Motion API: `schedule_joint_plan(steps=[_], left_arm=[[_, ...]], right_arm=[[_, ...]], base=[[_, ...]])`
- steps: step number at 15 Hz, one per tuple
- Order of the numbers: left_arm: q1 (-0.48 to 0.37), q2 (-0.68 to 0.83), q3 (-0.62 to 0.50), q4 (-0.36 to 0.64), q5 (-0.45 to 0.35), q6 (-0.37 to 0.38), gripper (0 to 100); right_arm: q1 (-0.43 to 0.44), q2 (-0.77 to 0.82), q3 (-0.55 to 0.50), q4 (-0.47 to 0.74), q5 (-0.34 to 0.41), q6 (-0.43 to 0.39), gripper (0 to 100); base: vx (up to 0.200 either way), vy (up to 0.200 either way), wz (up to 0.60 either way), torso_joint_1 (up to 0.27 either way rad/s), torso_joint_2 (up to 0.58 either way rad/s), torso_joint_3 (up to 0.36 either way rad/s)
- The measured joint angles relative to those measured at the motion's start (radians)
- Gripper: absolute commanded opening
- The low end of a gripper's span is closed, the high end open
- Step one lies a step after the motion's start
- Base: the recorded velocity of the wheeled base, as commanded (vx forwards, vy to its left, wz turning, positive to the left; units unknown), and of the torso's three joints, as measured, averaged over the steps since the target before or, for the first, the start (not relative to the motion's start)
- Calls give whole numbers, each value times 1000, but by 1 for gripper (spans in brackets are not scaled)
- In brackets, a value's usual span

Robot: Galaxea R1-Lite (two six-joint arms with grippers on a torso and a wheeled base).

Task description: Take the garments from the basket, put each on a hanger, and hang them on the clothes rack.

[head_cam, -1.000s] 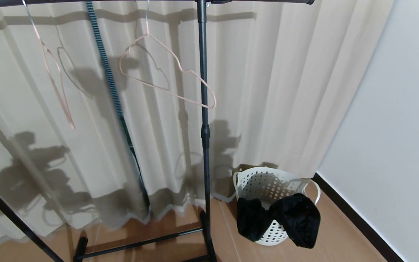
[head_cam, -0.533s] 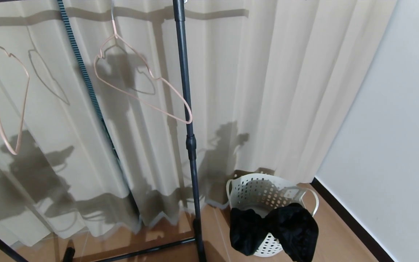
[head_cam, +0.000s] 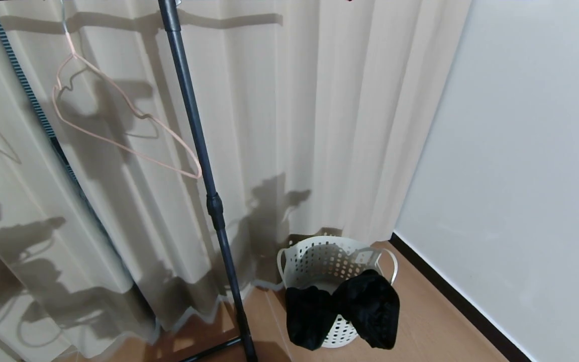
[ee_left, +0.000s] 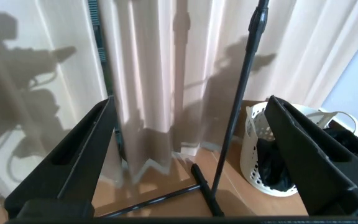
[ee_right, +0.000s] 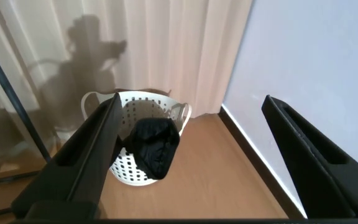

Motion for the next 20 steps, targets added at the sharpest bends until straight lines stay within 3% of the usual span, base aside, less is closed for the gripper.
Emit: schedule_joint_plan(steps=[15, 20], left_arm=[[0, 0, 0, 0, -1, 0, 100], [0, 0, 0, 1, -1, 0, 100]], right_arm=[[-1, 0, 0, 1, -1, 3, 100], [0, 0, 0, 1, -1, 2, 100]], base=[[0, 0, 0, 2, 2, -190], [0, 0, 0, -91, 306, 14]])
